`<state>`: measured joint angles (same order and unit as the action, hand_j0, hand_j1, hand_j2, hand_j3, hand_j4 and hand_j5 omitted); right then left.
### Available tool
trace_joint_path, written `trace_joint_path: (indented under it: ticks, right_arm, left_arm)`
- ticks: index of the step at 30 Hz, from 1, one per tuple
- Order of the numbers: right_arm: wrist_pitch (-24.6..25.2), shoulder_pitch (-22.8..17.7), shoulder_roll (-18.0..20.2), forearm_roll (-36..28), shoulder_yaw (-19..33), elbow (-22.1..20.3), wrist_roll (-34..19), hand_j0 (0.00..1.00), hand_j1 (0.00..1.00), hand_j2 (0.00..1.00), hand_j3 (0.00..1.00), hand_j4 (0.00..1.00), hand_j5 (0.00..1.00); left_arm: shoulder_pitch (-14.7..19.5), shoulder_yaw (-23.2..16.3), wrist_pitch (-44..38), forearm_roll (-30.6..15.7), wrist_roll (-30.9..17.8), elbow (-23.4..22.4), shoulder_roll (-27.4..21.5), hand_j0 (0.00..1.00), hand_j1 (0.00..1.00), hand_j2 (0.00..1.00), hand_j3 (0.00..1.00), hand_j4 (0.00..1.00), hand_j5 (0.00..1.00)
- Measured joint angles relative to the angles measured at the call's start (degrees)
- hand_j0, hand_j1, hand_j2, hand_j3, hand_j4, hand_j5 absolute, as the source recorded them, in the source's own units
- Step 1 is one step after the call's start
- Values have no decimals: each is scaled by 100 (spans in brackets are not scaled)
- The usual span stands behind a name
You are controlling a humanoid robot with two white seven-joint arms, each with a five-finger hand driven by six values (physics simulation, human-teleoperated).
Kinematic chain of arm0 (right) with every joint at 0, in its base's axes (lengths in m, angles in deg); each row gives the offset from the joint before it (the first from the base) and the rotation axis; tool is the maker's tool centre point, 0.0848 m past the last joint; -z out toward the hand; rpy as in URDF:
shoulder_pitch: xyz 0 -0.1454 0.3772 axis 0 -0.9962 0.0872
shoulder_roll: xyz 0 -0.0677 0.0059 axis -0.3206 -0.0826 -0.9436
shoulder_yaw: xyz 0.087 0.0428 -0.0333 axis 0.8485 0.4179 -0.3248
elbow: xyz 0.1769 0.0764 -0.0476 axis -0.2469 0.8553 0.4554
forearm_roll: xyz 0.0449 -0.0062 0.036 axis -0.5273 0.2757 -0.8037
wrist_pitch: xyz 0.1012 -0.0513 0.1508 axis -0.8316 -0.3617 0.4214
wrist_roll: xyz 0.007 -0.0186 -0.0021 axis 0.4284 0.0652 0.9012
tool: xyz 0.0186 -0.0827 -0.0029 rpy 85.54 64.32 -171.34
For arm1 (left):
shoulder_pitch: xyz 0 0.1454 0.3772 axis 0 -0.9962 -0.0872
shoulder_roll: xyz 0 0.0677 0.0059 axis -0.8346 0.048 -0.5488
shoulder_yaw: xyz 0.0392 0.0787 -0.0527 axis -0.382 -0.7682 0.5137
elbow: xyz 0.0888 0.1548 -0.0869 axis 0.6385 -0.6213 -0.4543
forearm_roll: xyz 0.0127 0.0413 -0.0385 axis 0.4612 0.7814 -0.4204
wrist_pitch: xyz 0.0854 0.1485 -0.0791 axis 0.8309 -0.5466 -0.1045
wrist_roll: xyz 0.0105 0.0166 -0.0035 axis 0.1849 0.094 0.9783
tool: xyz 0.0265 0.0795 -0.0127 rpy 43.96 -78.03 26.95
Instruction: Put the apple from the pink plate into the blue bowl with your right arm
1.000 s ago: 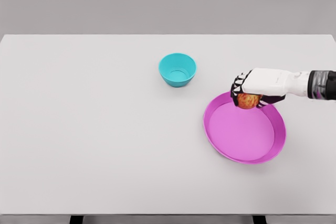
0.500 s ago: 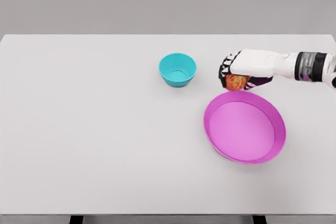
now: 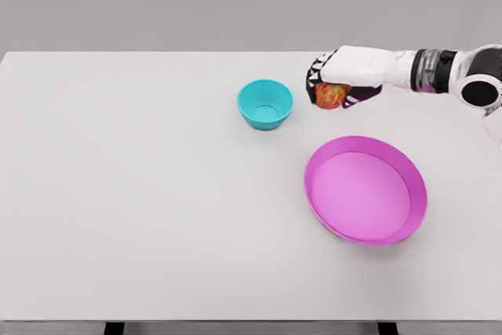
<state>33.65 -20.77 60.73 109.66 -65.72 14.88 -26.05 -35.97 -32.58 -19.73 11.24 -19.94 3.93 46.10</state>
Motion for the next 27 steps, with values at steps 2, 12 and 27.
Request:
trace_joint_path:
  ticks: [2,12,27]
  right_arm:
    - [0,105,-108,21,-52,174,0,45,45,45,45,45,45]
    - [0,633,-685,103,-445,1008,-1,45,45,45,45,45,45]
    - [-3,1019,-1390,231,-681,1856,-1,46,46,46,46,46,46]
  left_arm:
    - [9,0,0,0,0,0,0,100,100,100,100,100,100]
    - [0,0,0,0,0,0,0,100,100,100,100,100,100]
    - [0,0,0,0,0,0,0,100,100,100,100,100,100]
